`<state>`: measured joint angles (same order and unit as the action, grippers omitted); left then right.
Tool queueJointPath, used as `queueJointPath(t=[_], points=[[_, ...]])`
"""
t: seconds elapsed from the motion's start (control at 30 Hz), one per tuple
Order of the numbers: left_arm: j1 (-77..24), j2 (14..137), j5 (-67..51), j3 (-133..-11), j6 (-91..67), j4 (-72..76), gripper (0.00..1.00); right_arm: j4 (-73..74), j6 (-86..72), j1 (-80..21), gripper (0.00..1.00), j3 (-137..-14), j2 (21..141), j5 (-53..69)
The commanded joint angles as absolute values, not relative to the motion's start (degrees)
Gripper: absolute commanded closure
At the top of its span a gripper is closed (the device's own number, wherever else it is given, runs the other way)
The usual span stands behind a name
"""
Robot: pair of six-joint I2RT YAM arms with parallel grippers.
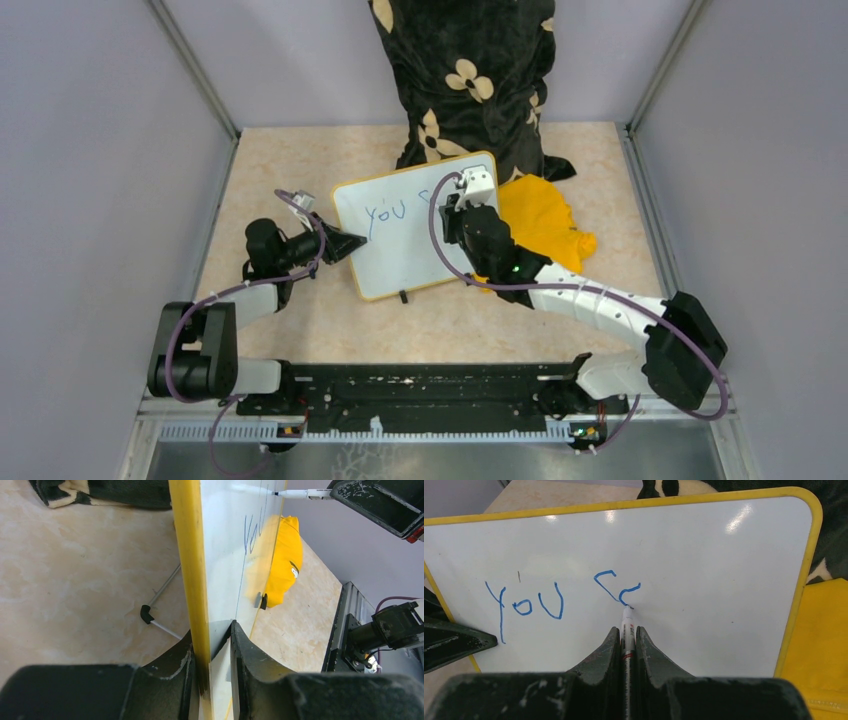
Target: Write a sentence on the whiteboard
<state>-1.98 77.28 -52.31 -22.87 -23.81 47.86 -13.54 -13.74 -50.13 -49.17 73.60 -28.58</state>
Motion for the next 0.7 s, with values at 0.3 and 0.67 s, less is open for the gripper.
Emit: queueJointPath(t=[0.3,0.67], points=[[-1.5,78.1,-48.7,-22.5,-20.0,47.8,1.0,-13.1,-13.0,-48.9,1.0,-51.3,71.7,-31.2],[-1.6,78.2,-48.8,-22.6,-20.0,47.7,1.0,-14.1,-12.1,-48.8,1.0,-53.8,72.5,-31.0]])
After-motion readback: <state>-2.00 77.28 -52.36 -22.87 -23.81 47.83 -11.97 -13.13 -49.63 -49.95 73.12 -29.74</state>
